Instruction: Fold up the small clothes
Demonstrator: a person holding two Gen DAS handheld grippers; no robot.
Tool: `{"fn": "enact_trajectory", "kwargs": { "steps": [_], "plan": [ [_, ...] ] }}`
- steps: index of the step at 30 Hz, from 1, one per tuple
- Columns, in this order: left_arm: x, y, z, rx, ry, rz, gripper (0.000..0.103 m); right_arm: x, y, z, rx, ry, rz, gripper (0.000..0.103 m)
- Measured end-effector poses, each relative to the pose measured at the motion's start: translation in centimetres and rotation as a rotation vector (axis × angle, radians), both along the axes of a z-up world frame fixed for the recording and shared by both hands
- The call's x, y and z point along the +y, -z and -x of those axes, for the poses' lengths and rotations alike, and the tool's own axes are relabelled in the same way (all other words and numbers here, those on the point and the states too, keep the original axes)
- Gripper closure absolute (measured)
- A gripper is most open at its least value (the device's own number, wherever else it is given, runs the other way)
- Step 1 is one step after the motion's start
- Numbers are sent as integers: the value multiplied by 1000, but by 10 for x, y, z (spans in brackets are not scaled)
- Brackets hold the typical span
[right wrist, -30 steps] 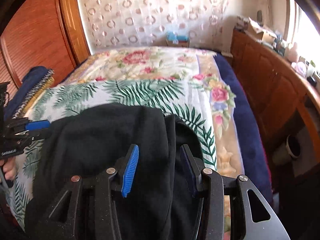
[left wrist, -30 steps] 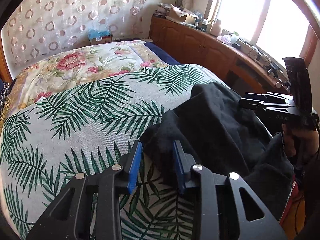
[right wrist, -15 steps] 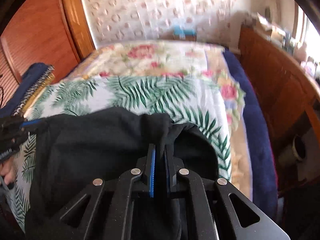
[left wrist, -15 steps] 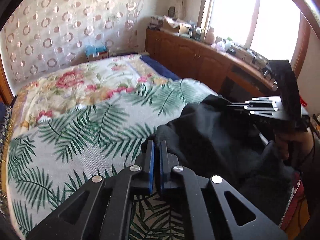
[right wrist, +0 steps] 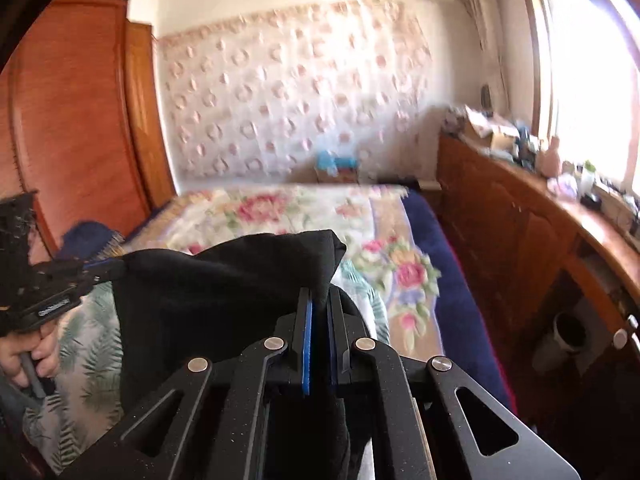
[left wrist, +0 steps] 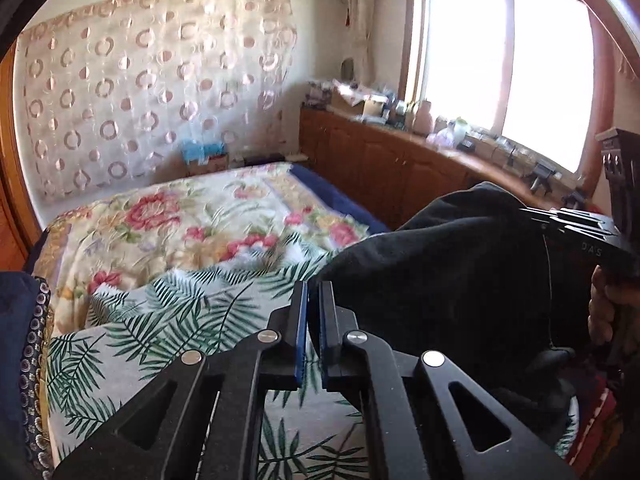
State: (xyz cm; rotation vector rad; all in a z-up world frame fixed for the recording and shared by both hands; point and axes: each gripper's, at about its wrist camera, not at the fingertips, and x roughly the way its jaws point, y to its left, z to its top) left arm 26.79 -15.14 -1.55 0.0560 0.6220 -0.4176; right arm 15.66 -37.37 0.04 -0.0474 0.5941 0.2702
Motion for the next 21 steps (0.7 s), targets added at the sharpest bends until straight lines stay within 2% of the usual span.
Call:
{"fn": "enact_trajectory", "kwargs": {
  "steps": [1, 2, 3, 4, 5, 7, 12, 19, 21],
  "plan": [
    [-1, 7, -1, 8, -3, -26, 96, 4, 11, -9, 35, 4, 21, 97],
    [-1, 12, 0, 14, 3, -41, 87, 8, 25, -18, 69, 17, 55, 97],
    [0, 17, 3, 21, 12, -45, 68, 10, 34, -23, 82, 37, 84, 96],
    [2, 20, 7, 27, 23, -40, 61, 11, 44, -26, 97, 52, 109, 87],
    [4, 23, 10, 32, 32, -39, 56, 9, 50, -26, 109, 60, 115, 74],
    [6, 28, 21, 48, 48, -43, 55, 5, 59, -23, 124, 62, 94, 63],
    [5, 44, 59, 119, 86, -54, 55, -4, 65, -7, 170, 28, 85, 63],
    [3, 61, 131, 147, 144, -30, 55, -29, 62, 64, 178, -9, 82, 62],
    [1, 64, 145, 169, 178, 0, 65, -34, 61, 80, 187, -9, 78, 62]
  ]
}}
